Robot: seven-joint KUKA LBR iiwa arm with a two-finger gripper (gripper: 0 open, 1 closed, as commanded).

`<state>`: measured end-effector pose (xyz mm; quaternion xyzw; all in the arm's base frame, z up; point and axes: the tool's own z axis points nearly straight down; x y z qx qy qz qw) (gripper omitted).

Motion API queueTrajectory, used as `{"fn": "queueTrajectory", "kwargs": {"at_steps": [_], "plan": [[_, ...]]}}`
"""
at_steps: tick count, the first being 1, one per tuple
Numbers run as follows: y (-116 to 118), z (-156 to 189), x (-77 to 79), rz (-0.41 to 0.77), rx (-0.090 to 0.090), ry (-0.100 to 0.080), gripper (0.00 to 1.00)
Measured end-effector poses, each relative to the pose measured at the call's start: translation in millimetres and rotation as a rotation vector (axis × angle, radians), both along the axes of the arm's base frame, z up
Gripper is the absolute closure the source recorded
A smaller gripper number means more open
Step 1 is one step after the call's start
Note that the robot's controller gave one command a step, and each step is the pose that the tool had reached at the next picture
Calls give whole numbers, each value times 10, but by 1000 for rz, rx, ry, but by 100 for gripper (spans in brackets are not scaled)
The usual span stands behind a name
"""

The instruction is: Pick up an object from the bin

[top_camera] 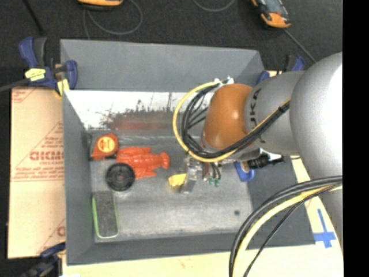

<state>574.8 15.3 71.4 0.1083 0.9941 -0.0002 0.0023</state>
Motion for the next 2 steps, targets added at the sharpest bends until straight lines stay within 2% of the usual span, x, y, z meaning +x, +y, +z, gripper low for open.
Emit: {"fn": "queueTrajectory", "kwargs": {"at_steps": [2], "plan": [[-1,33,-12,0,0,3,100]]}}
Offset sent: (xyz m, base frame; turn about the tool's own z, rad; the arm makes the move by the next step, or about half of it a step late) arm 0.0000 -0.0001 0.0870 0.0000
